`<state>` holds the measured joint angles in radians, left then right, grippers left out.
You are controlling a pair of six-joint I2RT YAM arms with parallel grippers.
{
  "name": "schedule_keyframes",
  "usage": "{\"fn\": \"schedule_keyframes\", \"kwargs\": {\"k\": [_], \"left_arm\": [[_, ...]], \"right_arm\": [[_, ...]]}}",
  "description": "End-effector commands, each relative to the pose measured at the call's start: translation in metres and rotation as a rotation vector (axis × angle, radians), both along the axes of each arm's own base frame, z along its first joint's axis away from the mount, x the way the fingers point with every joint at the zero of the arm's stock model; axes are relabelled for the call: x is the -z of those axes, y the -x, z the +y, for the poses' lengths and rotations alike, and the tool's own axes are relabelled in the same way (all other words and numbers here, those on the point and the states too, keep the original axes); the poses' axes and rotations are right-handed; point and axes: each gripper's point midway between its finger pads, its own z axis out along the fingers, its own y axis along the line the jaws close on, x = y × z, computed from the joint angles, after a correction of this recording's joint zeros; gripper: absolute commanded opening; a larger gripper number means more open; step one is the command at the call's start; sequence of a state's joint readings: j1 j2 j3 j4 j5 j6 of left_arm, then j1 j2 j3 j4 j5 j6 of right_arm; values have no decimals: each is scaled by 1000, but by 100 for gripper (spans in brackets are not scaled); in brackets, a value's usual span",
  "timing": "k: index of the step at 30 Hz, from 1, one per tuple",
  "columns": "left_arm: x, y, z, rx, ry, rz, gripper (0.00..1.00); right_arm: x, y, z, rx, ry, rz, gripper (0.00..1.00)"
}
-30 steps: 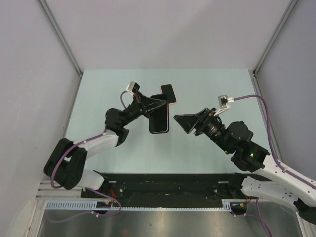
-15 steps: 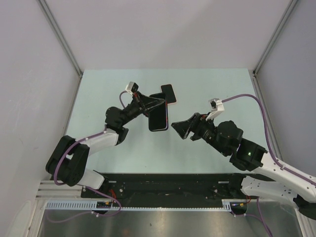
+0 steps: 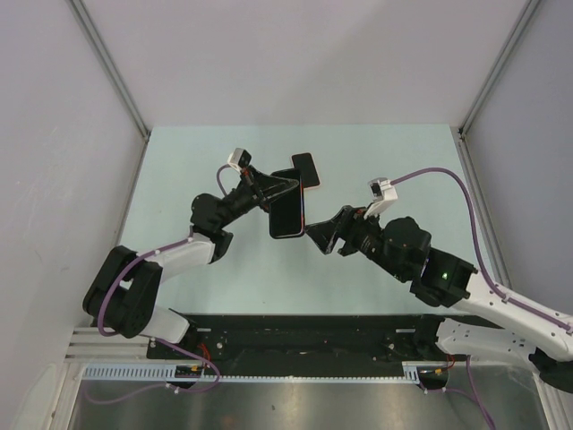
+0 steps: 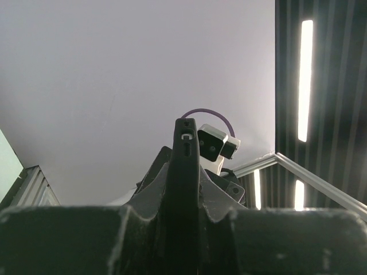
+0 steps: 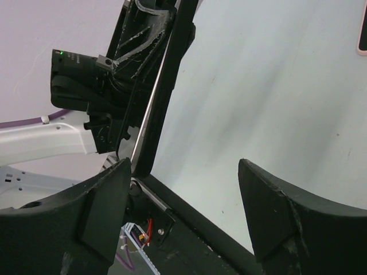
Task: Take the phone out of the phone case
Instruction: Remove the phone case from the phone.
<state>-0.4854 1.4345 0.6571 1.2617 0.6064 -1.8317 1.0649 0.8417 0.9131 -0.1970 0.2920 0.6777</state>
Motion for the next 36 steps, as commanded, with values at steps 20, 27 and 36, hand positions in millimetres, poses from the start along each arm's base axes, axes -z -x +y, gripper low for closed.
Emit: {"fn": "schedule_keyframes", "kwargs": {"k": [20,27,36], "left_arm": [[-78,35,19,2,138,-272,0],[-81,38,20,9,146,-276,0],[-91,44,22,18,161,-299,0]], "right_arm": [[44,-22,4,88,198,46,80],[69,-28,6,114,281,76,81],[106,-30,3,132,394,132,81]]}}
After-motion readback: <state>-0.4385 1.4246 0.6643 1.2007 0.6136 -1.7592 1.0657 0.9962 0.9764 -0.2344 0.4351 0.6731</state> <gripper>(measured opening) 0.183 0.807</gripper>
